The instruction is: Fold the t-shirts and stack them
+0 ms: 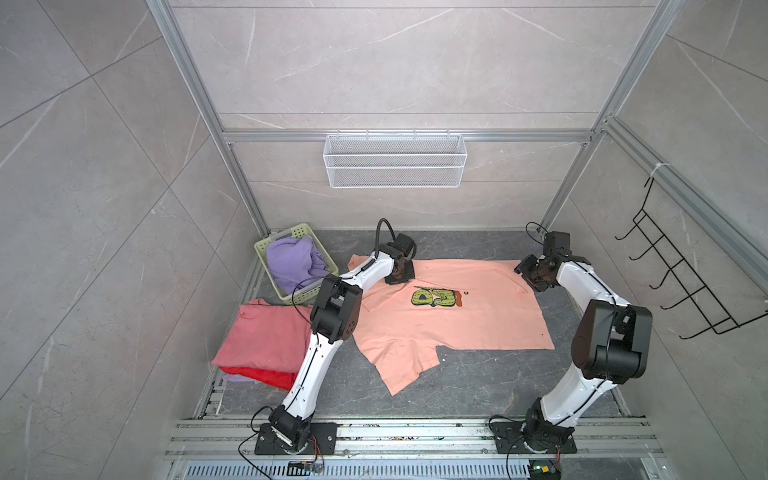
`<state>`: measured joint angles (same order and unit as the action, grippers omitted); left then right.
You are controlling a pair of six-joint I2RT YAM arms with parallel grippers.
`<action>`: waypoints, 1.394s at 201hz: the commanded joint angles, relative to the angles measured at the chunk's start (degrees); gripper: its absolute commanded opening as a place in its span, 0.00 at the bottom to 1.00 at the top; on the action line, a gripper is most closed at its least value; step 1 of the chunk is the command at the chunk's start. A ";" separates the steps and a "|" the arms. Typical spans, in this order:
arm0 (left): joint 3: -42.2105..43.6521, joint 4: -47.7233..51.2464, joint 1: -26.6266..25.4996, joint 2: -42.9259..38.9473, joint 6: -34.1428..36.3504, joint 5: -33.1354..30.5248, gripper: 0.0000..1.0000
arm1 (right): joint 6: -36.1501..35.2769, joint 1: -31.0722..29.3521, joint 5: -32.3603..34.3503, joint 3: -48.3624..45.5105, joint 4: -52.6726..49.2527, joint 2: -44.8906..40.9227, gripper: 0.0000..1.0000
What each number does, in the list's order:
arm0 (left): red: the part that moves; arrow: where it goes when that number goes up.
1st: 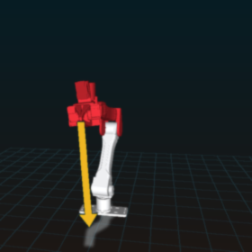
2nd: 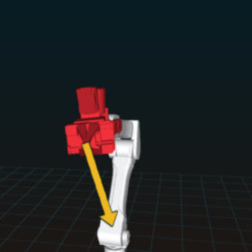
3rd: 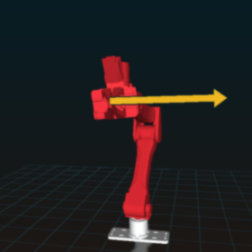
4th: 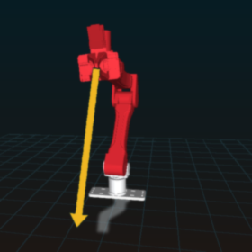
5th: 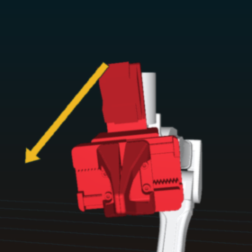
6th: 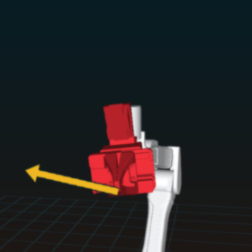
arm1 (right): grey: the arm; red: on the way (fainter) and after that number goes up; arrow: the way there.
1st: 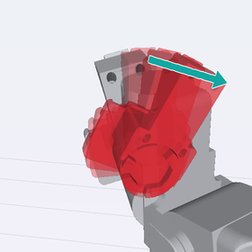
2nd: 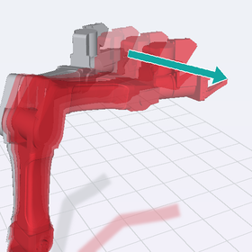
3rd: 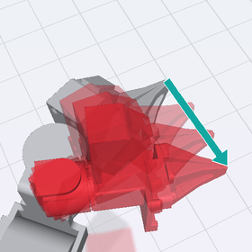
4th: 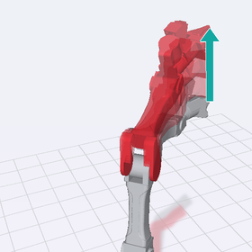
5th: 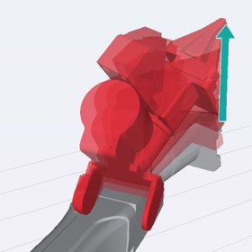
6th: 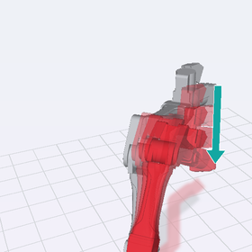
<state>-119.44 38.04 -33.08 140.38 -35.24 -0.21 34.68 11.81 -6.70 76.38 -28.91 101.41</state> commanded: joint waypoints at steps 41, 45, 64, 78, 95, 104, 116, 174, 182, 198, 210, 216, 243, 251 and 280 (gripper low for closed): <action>3.46 1.64 -0.62 -8.76 0.94 -1.41 0.00 | -0.99 0.14 0.28 -2.67 -0.10 -2.43 0.57; 3.98 1.65 -0.73 -9.36 0.96 -1.53 0.00 | -1.00 0.14 0.28 -2.78 -0.10 -2.51 0.57; 6.38 1.77 -1.34 -11.87 1.87 -1.55 0.00 | -1.10 0.15 0.37 -3.65 0.08 -2.87 0.57; 8.10 1.99 -1.83 -13.42 2.51 -1.53 0.00 | -1.11 0.09 0.37 -4.32 0.16 -2.97 0.57; 9.56 2.84 -2.66 -15.00 3.73 -1.20 0.00 | -1.10 0.14 0.37 -5.11 0.43 -3.06 0.57; 10.24 3.59 -3.18 -15.97 4.92 -0.34 0.00 | -1.04 0.14 0.29 -5.40 0.52 -3.05 0.57; 11.10 4.90 -3.87 -17.46 6.72 1.94 0.00 | -1.01 0.12 0.28 -5.71 0.60 -3.11 0.57; 12.49 23.78 -4.27 -20.46 18.67 17.44 0.37 | -2.07 0.22 1.43 -5.09 -0.71 -2.27 0.57; 14.23 21.64 -3.95 -22.17 18.41 17.02 0.41 | -1.98 0.16 1.21 -5.03 -0.71 -2.16 0.57; 15.63 18.62 -2.43 -24.23 17.37 16.07 0.45 | -1.70 0.18 0.81 -5.00 -0.47 -2.31 0.57; 15.90 17.43 -0.94 -24.62 15.70 13.67 0.45 | -1.63 0.19 0.57 -5.23 -0.36 -2.57 0.57; 16.14 16.77 -0.25 -24.62 14.75 12.34 0.45 | -1.56 0.19 0.48 -5.44 -0.28 -2.83 0.57; 20.00 11.32 2.63 -24.80 9.83 8.61 0.46 | -1.30 0.16 0.29 -5.88 0.05 -3.65 0.57; 21.44 9.79 3.12 -24.82 8.42 7.36 0.46 | -0.95 0.15 0.05 -6.22 0.46 -3.91 0.57; 27.20 4.99 4.40 -25.47 3.05 3.93 0.49 | 1.45 0.06 -2.63 -7.51 2.14 -3.78 0.57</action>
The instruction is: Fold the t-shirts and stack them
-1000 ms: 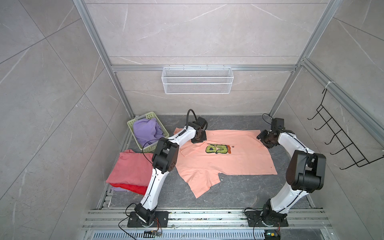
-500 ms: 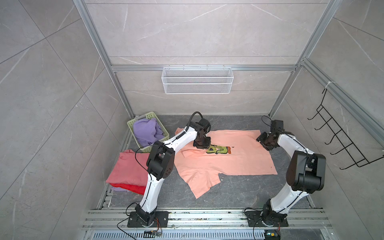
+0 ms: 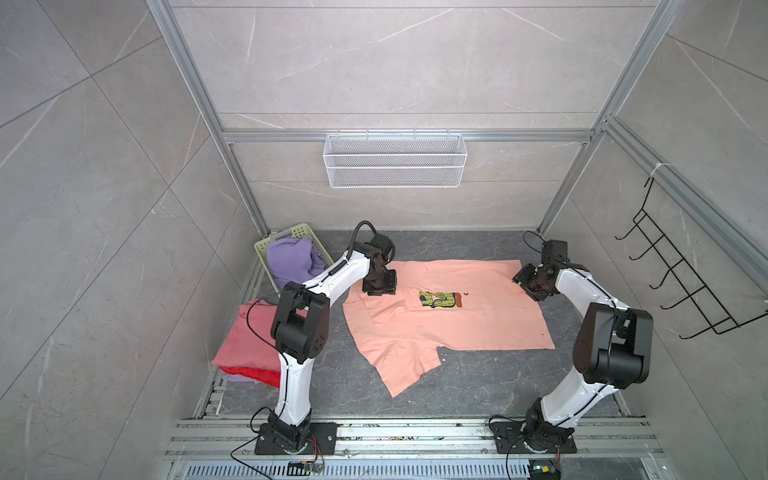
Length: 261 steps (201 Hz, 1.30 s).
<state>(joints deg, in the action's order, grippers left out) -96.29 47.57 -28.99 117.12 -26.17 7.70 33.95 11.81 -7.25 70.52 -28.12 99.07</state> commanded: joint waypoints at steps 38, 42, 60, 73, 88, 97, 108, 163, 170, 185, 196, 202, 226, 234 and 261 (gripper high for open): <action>9.15 -10.87 1.26 -2.10 -10.72 -3.85 0.51 | 3.53 -0.53 -2.81 -2.50 3.27 1.04 0.57; 9.28 -11.18 1.35 -1.87 -10.96 -3.84 0.51 | 3.69 -0.59 -2.73 -2.61 3.45 1.46 0.57; 9.70 -12.30 1.65 -0.85 -12.26 -4.04 0.51 | 4.42 -0.74 -2.65 -2.54 4.86 3.77 0.57; 9.86 -12.85 2.04 0.21 -13.27 -4.54 0.51 | 4.96 -0.74 -2.59 -1.84 5.26 6.06 0.57; 9.74 -13.20 2.73 1.42 -14.10 -4.96 0.51 | 5.53 -0.78 -2.18 -0.65 5.78 9.08 0.57; 9.67 -13.46 3.25 2.08 -14.56 -5.25 0.51 | 5.85 -0.67 -1.62 0.43 5.71 11.02 0.57; 9.57 -13.86 3.91 3.02 -14.93 -5.06 0.51 | 6.20 -0.75 -1.16 1.86 5.62 13.34 0.56; 3.20 -12.76 7.67 9.71 -13.32 -6.12 0.51 | 5.86 -0.74 0.66 16.40 2.53 25.75 0.56; 1.34 -12.30 8.52 11.12 -12.83 -6.08 0.51 | 5.95 -0.72 0.51 18.79 1.99 27.26 0.56; -3.16 -11.40 10.16 13.99 -11.45 -5.99 0.51 | 6.21 -0.74 -0.30 23.38 1.50 30.05 0.56; -7.18 -10.27 11.22 15.88 -10.34 -5.68 0.51 | 6.32 -0.73 -1.15 26.72 1.18 32.00 0.56; -9.21 -9.72 11.59 17.46 -9.64 -5.91 0.51 | 6.21 -0.74 -1.51 28.61 0.95 32.95 0.56; -15.18 -7.72 12.18 18.84 -6.83 -6.88 0.51 | 5.99 -0.76 -2.50 34.26 -1.21 34.60 0.55; -15.61 -7.82 12.16 18.11 -6.37 -7.18 0.51 | 5.87 -0.76 -2.63 34.31 -1.03 33.81 0.55; -11.37 -8.27 12.40 12.96 -7.32 -9.24 0.53 | 3.76 -0.73 -2.84 31.42 -0.31 28.54 0.55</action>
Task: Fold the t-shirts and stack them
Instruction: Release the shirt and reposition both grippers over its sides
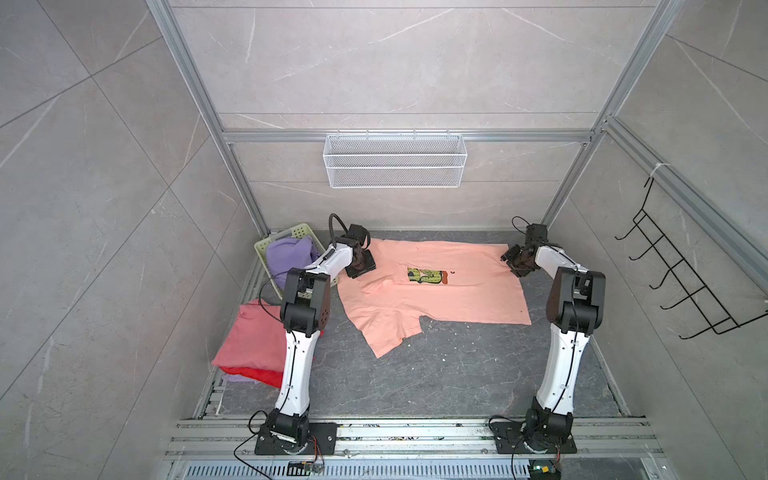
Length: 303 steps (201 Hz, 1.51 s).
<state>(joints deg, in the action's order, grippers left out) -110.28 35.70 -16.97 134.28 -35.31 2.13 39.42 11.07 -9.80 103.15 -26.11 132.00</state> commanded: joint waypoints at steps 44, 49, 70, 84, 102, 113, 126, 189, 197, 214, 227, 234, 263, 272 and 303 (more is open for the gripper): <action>13.99 2.30 2.84 -10.66 -1.18 -6.82 0.59 | -4.67 0.11 -0.48 -11.75 -0.20 -16.18 0.57; 15.33 2.04 3.31 -11.51 -1.49 -7.22 0.59 | -4.91 0.14 -0.40 -13.12 -0.10 -17.59 0.57; 19.80 1.79 5.36 -14.82 -2.09 -9.66 0.61 | -5.73 0.42 -0.39 -19.48 0.59 -23.12 0.57; 22.27 1.38 6.86 -17.27 -1.59 -10.35 0.63 | -6.28 0.68 0.08 -23.52 0.78 -26.48 0.58; 24.71 -0.30 7.61 -20.15 0.86 -8.79 0.63 | -6.98 0.87 1.46 -28.25 0.79 -30.20 0.58; 24.81 -0.39 7.12 -21.33 3.16 -7.21 0.63 | -7.02 1.13 2.33 -30.16 0.34 -31.53 0.59; 24.71 0.27 5.26 -22.94 5.95 -6.18 0.63 | -6.69 1.48 2.77 -32.06 -0.56 -33.08 0.59; 35.30 7.39 -7.45 -34.85 0.52 -4.23 0.67 | -5.86 1.68 1.46 -38.62 -4.68 -39.00 0.64; 37.66 8.36 -8.95 -36.93 -1.28 -5.17 0.67 | -5.92 1.68 1.65 -39.93 -5.25 -40.20 0.65; 42.05 10.83 -11.70 -41.34 -5.93 -4.75 0.67 | -6.15 1.75 2.76 -42.44 -6.78 -42.39 0.72; 46.00 11.14 -14.10 -44.75 -9.14 -3.13 0.68 | -6.19 1.73 2.77 -44.24 -7.58 -43.53 0.72; 47.90 11.15 -15.45 -46.12 -11.06 -2.29 0.68 | -6.05 1.75 2.69 -45.02 -7.81 -43.87 0.72; 53.61 9.82 -20.74 -48.65 -17.48 -0.19 0.67 | -4.58 1.76 2.69 -47.74 -7.76 -44.87 0.72; 54.69 8.48 -21.80 -48.61 -18.85 0.39 0.67 | -4.29 1.76 2.61 -48.45 -7.32 -44.78 0.72; 56.05 4.05 -23.83 -45.96 -20.54 4.41 0.66 | -0.97 1.76 2.59 -49.89 -6.57 -42.50 0.71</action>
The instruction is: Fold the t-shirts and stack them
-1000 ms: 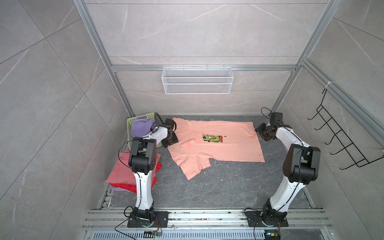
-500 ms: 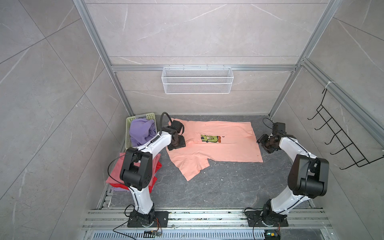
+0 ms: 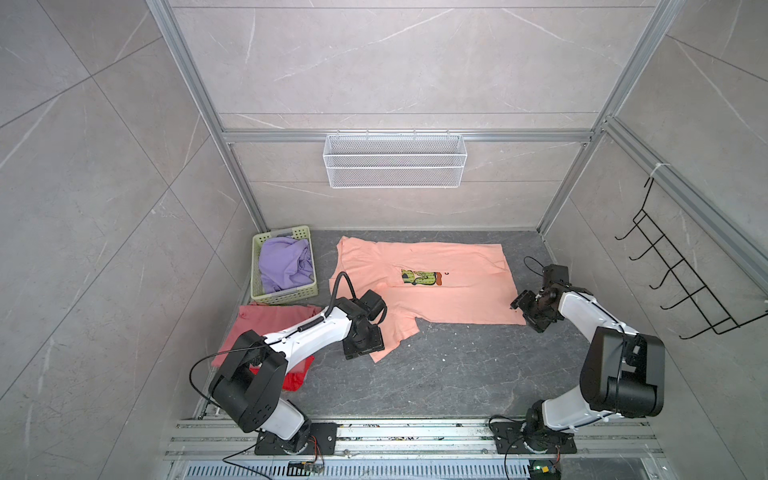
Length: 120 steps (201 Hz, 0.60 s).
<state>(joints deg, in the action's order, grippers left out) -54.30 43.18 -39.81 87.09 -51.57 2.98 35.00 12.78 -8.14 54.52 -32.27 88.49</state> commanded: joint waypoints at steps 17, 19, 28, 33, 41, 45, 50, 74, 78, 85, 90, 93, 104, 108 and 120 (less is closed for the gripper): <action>-0.16 -4.00 -1.72 2.97 -4.19 4.02 0.65 | 5.60 0.05 -0.30 -3.02 2.30 1.31 0.71; -0.11 -4.03 -1.75 3.12 -4.18 3.97 0.65 | 5.78 0.05 -0.43 -3.22 2.67 1.33 0.71; 0.01 -4.76 -1.80 3.75 -4.30 4.22 0.62 | 6.20 0.06 -0.65 -3.73 3.66 1.50 0.71; 0.08 -5.10 -1.80 4.10 -4.52 4.00 0.61 | 6.22 0.06 -0.65 -3.73 3.87 1.87 0.71; 0.24 -5.67 -1.78 4.70 -4.90 3.96 0.59 | 6.22 0.05 -0.56 -3.43 3.72 2.54 0.70; 0.34 -5.97 -1.80 5.10 -4.94 3.87 0.58 | 6.14 0.01 -0.49 -3.19 3.48 2.87 0.70; 0.41 -6.00 -1.91 5.59 -5.15 3.59 0.56 | 6.01 0.03 -0.40 -2.83 3.09 3.34 0.70; 0.77 -6.51 -2.18 7.86 -5.80 2.94 0.49 | 5.73 0.10 -0.15 -2.80 3.56 4.01 0.69; 0.95 -6.79 -2.28 8.04 -5.95 2.81 0.48 | 5.71 0.05 -0.08 -2.76 3.73 4.11 0.69; 1.30 -7.37 -2.24 8.27 -6.23 2.68 0.46 | 5.78 0.06 -0.03 -2.86 4.11 4.36 0.69; 1.44 -7.78 -2.27 8.40 -6.34 2.57 0.43 | 5.93 0.08 -0.03 -2.93 4.40 4.63 0.69; 1.54 -8.07 -2.22 8.44 -6.50 2.56 0.42 | 5.95 0.04 -0.08 -2.94 4.55 4.86 0.69; 1.81 -9.15 -2.27 8.69 -6.48 2.59 0.35 | 6.18 0.05 -0.45 -3.14 5.19 5.58 0.68; 1.78 -9.53 -2.28 8.75 -6.13 2.57 0.31 | 6.34 0.13 -0.47 -3.19 5.40 5.76 0.69; 1.14 -9.67 -2.27 8.80 -4.52 2.26 0.21 | 6.53 0.11 -0.46 -3.70 6.67 6.14 0.68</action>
<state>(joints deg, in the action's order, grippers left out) -53.65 35.48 -41.78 94.87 -56.88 6.09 40.36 12.78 -8.43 51.68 -27.92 93.01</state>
